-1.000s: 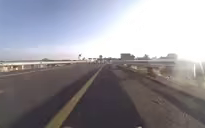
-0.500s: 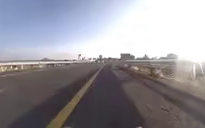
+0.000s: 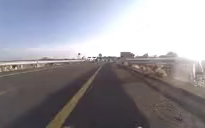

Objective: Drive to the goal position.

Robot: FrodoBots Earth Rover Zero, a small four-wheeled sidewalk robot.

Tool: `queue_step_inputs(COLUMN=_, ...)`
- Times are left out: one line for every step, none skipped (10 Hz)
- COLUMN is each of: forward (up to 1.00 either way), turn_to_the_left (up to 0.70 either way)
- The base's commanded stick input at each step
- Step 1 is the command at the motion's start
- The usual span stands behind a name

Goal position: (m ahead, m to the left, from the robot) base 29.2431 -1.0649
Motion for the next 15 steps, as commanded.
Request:
queue_step_inputs(forward=0.48, turn_to_the_left=0.00)
queue_step_inputs(forward=0.48, turn_to_the_left=0.00)
queue_step_inputs(forward=0.48, turn_to_the_left=0.00)
queue_step_inputs(forward=0.48, turn_to_the_left=0.00)
queue_step_inputs(forward=0.48, turn_to_the_left=0.00)
queue_step_inputs(forward=0.48, turn_to_the_left=0.00)
queue_step_inputs(forward=0.48, turn_to_the_left=0.00)
queue_step_inputs(forward=0.48, turn_to_the_left=0.00)
queue_step_inputs(forward=0.48, turn_to_the_left=0.00)
queue_step_inputs(forward=0.48, turn_to_the_left=0.00)
queue_step_inputs(forward=0.48, turn_to_the_left=0.00)
queue_step_inputs(forward=0.48, turn_to_the_left=0.00)
queue_step_inputs(forward=0.48, turn_to_the_left=0.00)
queue_step_inputs(forward=0.48, turn_to_the_left=0.00)
queue_step_inputs(forward=0.48, turn_to_the_left=0.00)
